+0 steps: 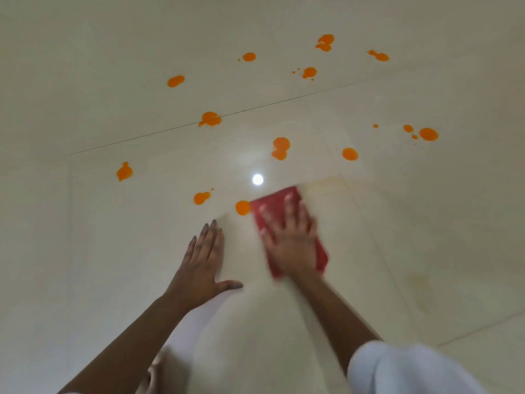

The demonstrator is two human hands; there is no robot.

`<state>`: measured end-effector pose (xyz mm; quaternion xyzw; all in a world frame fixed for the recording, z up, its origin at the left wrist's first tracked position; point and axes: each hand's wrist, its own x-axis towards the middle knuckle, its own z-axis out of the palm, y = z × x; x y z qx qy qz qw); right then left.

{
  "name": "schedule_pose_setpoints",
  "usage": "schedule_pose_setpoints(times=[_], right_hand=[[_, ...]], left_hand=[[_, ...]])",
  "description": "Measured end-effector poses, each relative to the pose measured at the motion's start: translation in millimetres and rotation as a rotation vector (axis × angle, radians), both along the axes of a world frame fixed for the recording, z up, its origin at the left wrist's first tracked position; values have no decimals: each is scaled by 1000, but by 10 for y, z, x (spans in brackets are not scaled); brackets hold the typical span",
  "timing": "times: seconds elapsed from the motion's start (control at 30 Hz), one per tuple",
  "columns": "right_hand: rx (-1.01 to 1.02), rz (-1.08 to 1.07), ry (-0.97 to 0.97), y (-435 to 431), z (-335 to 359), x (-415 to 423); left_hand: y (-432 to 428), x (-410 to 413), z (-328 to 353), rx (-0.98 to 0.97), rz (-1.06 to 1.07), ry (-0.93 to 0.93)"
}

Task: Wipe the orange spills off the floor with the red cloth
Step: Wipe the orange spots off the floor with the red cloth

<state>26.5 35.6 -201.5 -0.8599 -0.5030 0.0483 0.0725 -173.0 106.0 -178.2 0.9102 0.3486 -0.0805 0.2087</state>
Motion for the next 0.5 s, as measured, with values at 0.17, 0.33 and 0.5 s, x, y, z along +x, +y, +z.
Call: schedule_pose_setpoints(times=[0.17,0.33,0.5], right_hand=[[-51,-371,89,-260,22,412],[-30,93,104,-387,97,-920],[-101,87,-4,688,39,-177]], left_hand=[[29,-251,-33,-4,55,37],[3,-433,-1,-51,44,107],[112,-559,-53,19,92,54]])
